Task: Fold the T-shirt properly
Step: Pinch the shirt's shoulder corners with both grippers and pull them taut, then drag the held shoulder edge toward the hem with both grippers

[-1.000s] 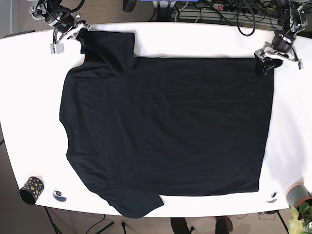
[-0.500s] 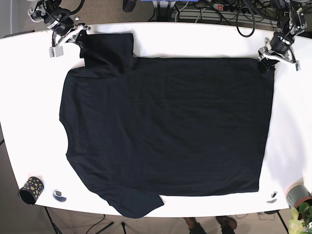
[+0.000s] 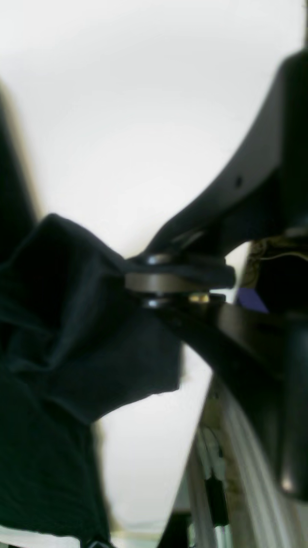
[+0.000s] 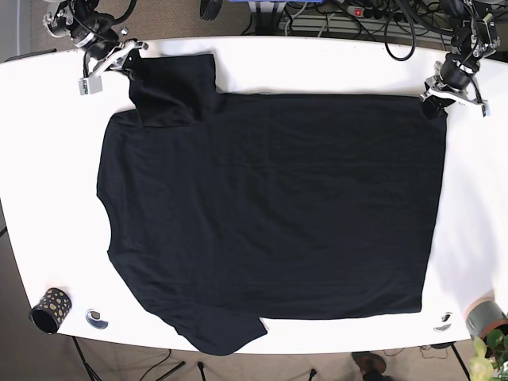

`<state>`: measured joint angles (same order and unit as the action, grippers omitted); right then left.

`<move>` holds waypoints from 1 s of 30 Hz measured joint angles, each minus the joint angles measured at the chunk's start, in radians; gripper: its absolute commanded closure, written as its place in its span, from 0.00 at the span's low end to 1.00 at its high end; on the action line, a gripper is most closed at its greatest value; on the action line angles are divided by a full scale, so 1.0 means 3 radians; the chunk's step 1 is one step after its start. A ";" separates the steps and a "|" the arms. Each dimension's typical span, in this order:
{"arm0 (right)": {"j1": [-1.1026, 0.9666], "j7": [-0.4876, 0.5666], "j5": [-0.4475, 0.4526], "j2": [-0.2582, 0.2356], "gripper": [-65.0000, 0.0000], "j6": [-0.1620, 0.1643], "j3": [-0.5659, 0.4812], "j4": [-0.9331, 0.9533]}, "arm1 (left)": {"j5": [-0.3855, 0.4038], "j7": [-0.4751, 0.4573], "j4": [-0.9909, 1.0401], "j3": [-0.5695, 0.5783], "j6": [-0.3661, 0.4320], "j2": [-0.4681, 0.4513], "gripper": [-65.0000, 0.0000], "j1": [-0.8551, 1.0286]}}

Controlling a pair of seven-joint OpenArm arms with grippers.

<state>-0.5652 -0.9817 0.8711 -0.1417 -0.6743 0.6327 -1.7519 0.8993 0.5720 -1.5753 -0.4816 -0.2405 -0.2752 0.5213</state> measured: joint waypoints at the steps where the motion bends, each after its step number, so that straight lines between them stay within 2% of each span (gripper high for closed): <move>1: -0.0031 0.0003 0.0001 0.0004 1.00 0.0003 0.0001 -0.0042 | 0.0004 0.0000 -0.0045 0.0000 -0.0001 0.0000 0.99 0.0037; 8: -0.0275 0.0004 0.0041 0.0022 1.00 -0.0020 0.0000 -0.0135 | -0.0001 0.0001 -0.0323 0.0010 -0.0029 0.0033 0.99 0.0334; 13: -0.0488 0.0003 0.0034 0.0217 1.00 -0.0014 0.0149 -0.0186 | -0.0006 0.0011 -0.0495 0.0000 -0.0425 0.0055 0.99 0.0572; 19: -0.0774 0.0003 0.0041 0.0268 1.00 -0.0023 0.0179 -0.0537 | -0.0015 -0.0003 -0.0624 -0.0006 -0.0579 0.0048 0.99 0.0884; 23: -0.0885 0.0011 0.0053 0.0399 1.00 -0.0023 0.0205 -0.0727 | -0.0031 0.0014 -0.0725 -0.0036 -0.0703 0.0050 0.99 0.1012; 26: -0.0927 0.0000 0.0070 0.0425 1.00 -0.0025 0.0211 -0.0791 | -0.0018 0.0010 -0.0843 -0.0197 -0.0877 0.0057 0.99 0.1043; 30: -0.0881 -0.0005 0.0268 0.0367 1.00 -0.0024 0.0245 -0.0791 | -0.0024 0.0010 -0.0923 -0.0259 -0.0903 0.0038 0.99 0.0935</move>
<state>-0.8295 -0.9833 0.9516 -0.0315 -0.6815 0.7063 -1.9892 0.8921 0.5751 -1.8523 -0.5594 -0.5114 -0.2638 0.8017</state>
